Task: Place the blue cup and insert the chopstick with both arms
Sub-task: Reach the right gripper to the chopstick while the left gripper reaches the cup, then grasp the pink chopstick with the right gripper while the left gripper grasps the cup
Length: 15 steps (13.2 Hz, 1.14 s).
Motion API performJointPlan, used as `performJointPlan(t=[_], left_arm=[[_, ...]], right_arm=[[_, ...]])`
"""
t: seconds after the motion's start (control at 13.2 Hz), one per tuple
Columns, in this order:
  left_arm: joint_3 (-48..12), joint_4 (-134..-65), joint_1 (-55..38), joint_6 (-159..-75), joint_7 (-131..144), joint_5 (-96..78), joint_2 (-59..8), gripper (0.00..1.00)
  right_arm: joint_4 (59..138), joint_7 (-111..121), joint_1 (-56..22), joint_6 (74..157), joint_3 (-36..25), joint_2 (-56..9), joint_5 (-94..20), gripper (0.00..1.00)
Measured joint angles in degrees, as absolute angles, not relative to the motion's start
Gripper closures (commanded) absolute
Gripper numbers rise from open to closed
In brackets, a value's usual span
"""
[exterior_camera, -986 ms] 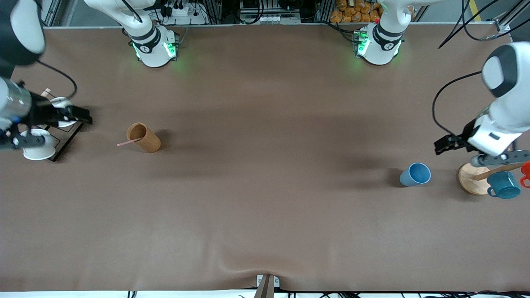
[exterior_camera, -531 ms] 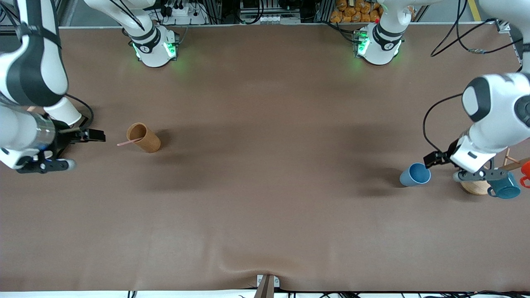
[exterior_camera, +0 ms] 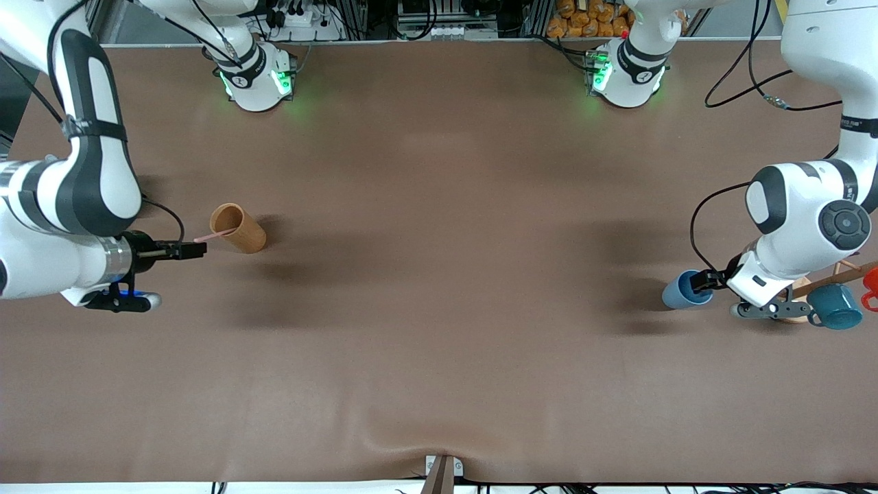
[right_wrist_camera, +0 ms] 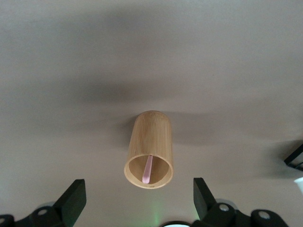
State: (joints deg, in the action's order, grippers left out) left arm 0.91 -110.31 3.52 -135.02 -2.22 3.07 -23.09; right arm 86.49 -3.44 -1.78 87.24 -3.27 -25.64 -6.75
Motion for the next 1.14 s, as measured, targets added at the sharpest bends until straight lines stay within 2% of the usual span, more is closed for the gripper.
performJointPlan(t=[0.15, 0.3, 0.38, 0.83, 1.06, 1.14], left_arm=[[1.0, -110.3, 3.7, -135.0, -2.2, 3.1, -23.7, 0.51], [0.9, -110.3, 3.8, -135.0, -2.2, 3.1, -24.5, 0.85], [0.9, -110.3, 3.8, -135.0, -2.2, 3.1, -24.8, 0.98], [0.5, -109.7, 3.5, -135.0, -2.2, 3.1, -25.4, 1.0], [-2.4, -109.0, 3.5, -135.0, -2.1, 3.1, -25.2, 1.0], [-4.0, -108.6, 3.5, -134.5, -2.1, 3.1, -24.9, 1.0]], right_arm=[[86.5, -5.7, -1.8, 87.1, -3.3, -26.4, -6.7, 0.0], [86.5, -8.0, -1.7, 86.7, -3.3, -27.3, -6.8, 0.0], [86.5, -8.7, -1.6, 86.7, -3.3, -27.9, -6.8, 0.0], [86.5, -9.2, -1.6, 86.1, -3.3, -31.3, -6.9, 0.0], [86.5, -9.2, -1.6, 84.3, -3.1, -31.6, -7.1, 0.0], [86.3, -9.2, -1.7, 83.5, -3.0, -31.6, -7.2, 0.08]])
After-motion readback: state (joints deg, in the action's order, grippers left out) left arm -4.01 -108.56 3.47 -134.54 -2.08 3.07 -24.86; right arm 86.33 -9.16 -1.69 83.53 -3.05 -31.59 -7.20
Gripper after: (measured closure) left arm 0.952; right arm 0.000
